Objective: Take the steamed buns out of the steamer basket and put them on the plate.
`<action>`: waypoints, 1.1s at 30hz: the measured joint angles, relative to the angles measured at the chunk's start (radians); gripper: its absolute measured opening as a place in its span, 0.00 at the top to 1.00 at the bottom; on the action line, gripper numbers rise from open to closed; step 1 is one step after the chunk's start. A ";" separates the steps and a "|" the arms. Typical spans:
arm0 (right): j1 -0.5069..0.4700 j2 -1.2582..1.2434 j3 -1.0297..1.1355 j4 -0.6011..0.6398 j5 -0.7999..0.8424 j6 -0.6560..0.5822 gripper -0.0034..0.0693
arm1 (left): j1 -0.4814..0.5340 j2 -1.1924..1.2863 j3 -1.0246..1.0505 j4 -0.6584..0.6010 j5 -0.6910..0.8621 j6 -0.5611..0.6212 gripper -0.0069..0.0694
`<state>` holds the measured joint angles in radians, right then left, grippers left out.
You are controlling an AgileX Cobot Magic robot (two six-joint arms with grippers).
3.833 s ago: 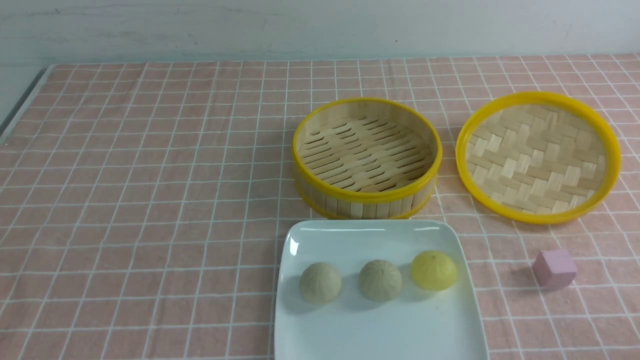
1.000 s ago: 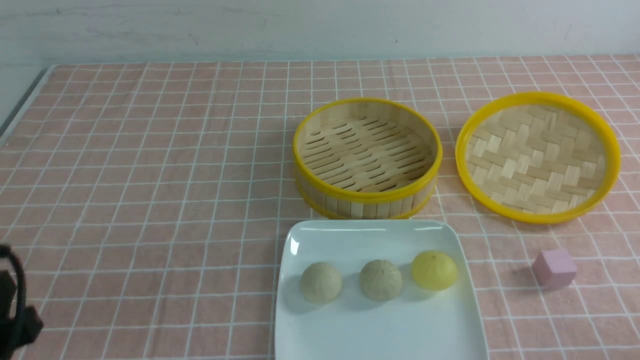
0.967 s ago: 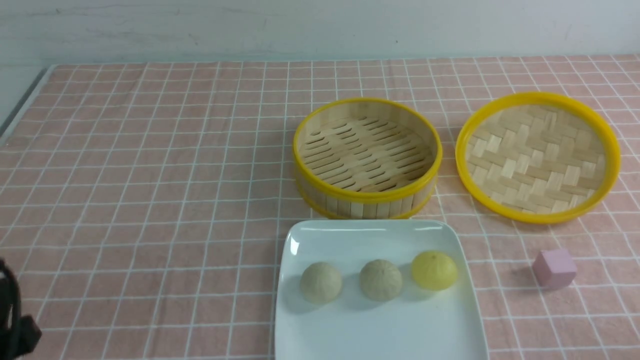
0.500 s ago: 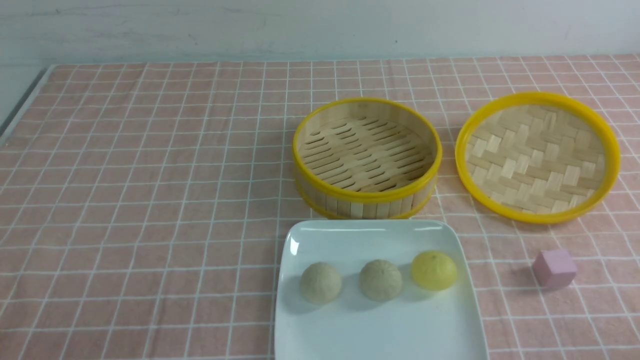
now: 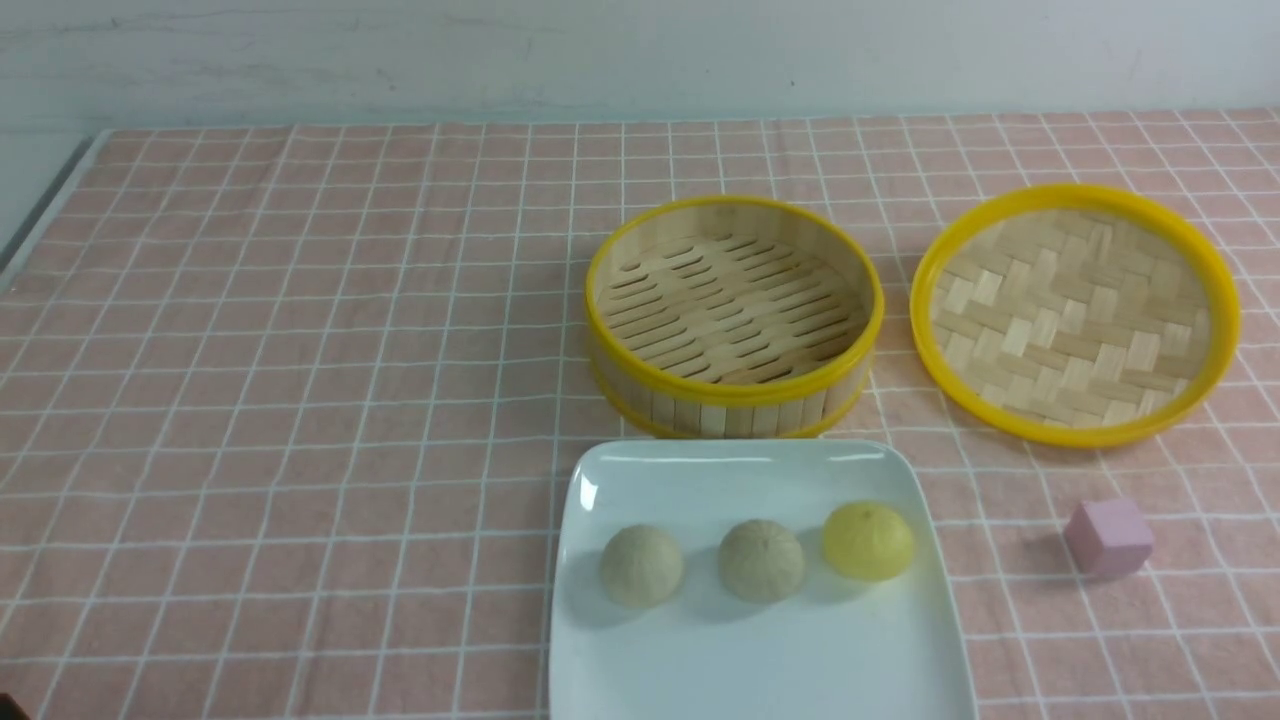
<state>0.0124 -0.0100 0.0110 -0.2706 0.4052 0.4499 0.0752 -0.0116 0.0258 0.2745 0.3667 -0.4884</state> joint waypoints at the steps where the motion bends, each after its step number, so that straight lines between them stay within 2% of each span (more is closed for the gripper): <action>1: 0.000 0.000 0.000 0.000 0.000 0.000 0.62 | 0.000 0.000 0.000 -0.009 0.003 0.000 0.48; 33: 0.000 0.000 0.000 0.000 0.000 0.000 0.62 | 0.000 0.000 -0.001 -0.026 0.016 0.154 0.48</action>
<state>0.0124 -0.0100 0.0110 -0.2706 0.4052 0.4499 0.0752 -0.0116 0.0249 0.2486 0.3825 -0.3348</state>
